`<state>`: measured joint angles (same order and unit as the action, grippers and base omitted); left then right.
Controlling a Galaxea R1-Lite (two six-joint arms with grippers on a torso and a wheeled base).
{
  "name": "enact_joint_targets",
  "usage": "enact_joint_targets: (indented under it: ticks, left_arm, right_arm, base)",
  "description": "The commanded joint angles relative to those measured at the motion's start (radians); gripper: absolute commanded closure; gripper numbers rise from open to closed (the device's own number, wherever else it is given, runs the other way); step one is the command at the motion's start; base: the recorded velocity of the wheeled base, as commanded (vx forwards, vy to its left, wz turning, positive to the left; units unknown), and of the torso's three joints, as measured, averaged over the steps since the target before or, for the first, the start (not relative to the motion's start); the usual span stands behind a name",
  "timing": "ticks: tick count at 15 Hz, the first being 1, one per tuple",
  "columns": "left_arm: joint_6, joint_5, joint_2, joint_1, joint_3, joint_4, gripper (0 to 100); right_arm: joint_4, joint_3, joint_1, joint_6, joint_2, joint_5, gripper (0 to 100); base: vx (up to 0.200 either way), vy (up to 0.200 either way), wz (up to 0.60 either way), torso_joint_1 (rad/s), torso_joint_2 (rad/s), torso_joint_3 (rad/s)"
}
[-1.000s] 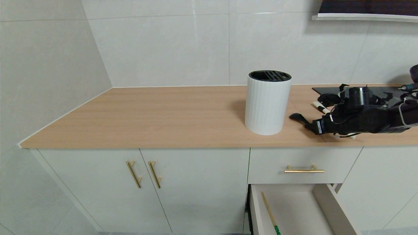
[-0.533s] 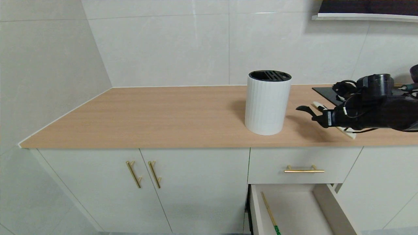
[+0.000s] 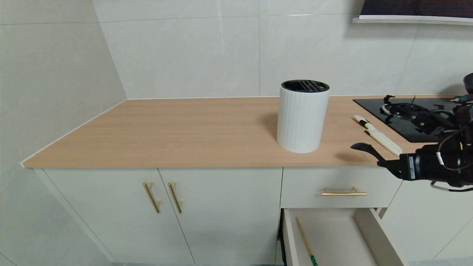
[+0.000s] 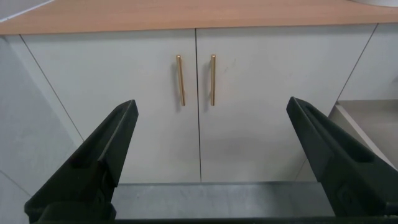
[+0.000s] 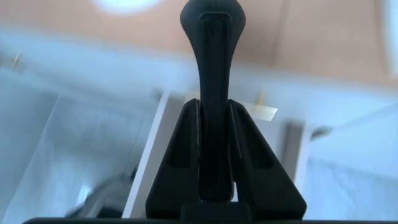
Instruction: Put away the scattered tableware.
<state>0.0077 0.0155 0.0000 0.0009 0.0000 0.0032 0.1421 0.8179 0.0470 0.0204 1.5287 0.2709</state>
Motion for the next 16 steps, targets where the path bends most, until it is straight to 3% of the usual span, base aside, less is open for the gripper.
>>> enact_joint_targets:
  ticks: [1, 7, 16]
  left_arm:
    - [0.000, 0.000, 0.000, 0.001, 0.000, 0.000, 0]
    - [0.000, 0.000, 0.000, 0.001, 0.000, 0.000, 0]
    - [0.000, 0.000, 0.000, 0.001, 0.000, 0.000, 0]
  right_arm:
    - [0.002, -0.140, 0.063, 0.039, -0.144, -0.001, 100]
    - [0.004, -0.200, 0.105, 0.088, -0.090, -0.005, 100]
    - [0.004, -0.223, 0.103, 0.151, 0.036, -0.009, 100]
  base:
    - [0.000, 0.000, 0.00, 0.000, 0.00, 0.000]
    - [0.000, 0.000, 0.00, -0.008, 0.02, 0.013]
    - [0.000, 0.000, 0.00, -0.169, 0.43, 0.260]
